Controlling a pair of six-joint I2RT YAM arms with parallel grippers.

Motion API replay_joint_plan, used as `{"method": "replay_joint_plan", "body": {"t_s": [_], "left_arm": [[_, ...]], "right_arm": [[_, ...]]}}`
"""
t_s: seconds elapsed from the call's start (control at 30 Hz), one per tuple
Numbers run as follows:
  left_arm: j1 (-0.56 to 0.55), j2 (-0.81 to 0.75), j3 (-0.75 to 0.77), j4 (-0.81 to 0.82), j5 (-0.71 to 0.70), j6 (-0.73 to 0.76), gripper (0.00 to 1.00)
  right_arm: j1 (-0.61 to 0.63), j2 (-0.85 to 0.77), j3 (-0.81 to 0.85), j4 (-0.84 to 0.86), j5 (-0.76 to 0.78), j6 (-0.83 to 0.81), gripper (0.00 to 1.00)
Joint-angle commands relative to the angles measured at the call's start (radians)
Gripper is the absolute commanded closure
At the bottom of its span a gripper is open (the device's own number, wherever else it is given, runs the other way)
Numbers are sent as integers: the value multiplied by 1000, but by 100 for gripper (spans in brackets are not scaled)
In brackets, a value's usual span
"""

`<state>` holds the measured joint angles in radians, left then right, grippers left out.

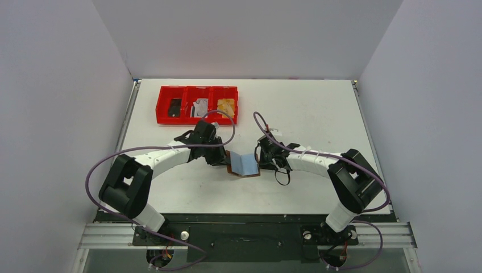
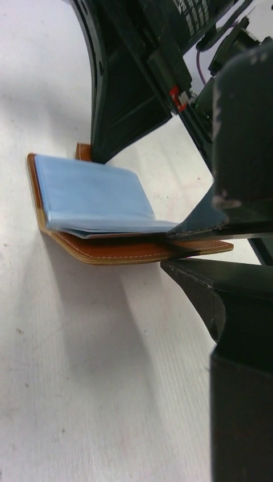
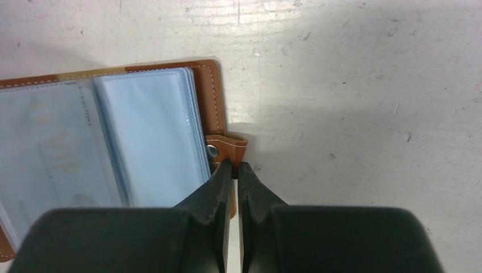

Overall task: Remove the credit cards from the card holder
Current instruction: Close the card holder at the center of the board.

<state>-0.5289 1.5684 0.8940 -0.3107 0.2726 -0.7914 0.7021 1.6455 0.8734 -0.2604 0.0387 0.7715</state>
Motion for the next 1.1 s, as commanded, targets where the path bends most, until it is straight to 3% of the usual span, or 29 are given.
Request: {"method": "replay_joint_plan", "body": {"t_s": [0.0, 0.3, 0.47, 0.9, 1.07], "left_arm": [[-8, -29, 52, 61, 56, -17, 86], [-38, 20, 115, 80, 77, -24, 85], [-66, 55, 154, 83, 75, -25, 74], [-121, 146, 201, 117, 73, -35, 66], [-131, 169, 215, 123, 73, -36, 61]], "right_arm": [[26, 11, 0, 7, -13, 13, 99], [44, 19, 18, 7, -18, 35, 100], [45, 17, 25, 7, -15, 41, 100], [46, 3, 32, 11, -10, 49, 98], [45, -19, 31, 6, -6, 53, 94]]}}
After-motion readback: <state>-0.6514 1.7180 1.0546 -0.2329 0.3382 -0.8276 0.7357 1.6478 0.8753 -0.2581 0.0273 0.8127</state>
